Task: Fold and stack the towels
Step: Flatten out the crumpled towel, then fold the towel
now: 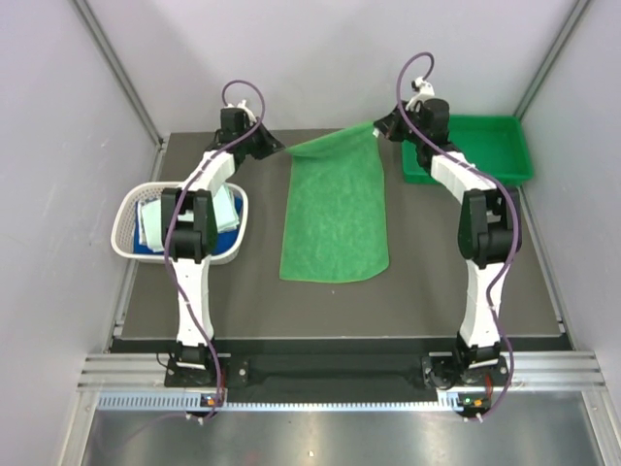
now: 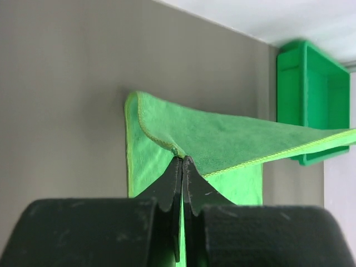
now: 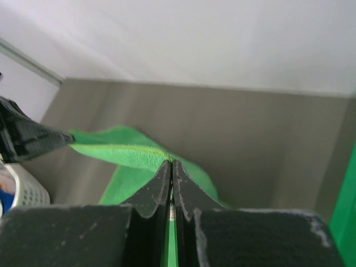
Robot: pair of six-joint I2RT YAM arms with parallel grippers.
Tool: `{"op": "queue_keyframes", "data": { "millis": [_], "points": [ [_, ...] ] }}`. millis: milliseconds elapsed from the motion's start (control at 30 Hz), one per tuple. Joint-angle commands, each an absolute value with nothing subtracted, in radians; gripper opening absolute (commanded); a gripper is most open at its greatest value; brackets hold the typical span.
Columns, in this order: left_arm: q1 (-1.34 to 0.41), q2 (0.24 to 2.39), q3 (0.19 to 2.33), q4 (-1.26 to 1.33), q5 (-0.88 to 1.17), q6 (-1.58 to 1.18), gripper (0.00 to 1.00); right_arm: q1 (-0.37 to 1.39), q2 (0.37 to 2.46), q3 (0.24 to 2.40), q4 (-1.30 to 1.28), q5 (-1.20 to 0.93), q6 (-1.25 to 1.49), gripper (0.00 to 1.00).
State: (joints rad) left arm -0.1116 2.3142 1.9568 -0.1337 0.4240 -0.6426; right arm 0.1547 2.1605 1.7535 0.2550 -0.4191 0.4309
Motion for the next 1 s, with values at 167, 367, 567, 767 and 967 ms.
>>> {"op": "queue_keyframes", "data": {
  "millis": [167, 367, 567, 767, 967],
  "points": [
    [-0.138, 2.057, 1.752, -0.048, 0.407, -0.627, 0.0, 0.138, 1.924, 1.449, 0.406, -0.399, 0.462, 0.0],
    [-0.178, 1.907, 1.566, -0.061, 0.365, -0.597, 0.0, 0.138, 1.787, 1.211, 0.462, -0.387, 0.495, 0.0],
    [-0.221, 1.749, 1.304, -0.064, 0.307, -0.58, 0.0, 0.141, 1.645, 0.972, 0.537, -0.387, 0.538, 0.0],
    [-0.248, 1.603, 1.116, -0.044, 0.275, -0.578, 0.0, 0.161, 1.491, 0.752, 0.577, -0.37, 0.546, 0.0],
    [-0.276, 1.49, 0.996, -0.035, 0.258, -0.572, 0.0, 0.189, 1.365, 0.6, 0.581, -0.344, 0.529, 0.0]
  ]
}}
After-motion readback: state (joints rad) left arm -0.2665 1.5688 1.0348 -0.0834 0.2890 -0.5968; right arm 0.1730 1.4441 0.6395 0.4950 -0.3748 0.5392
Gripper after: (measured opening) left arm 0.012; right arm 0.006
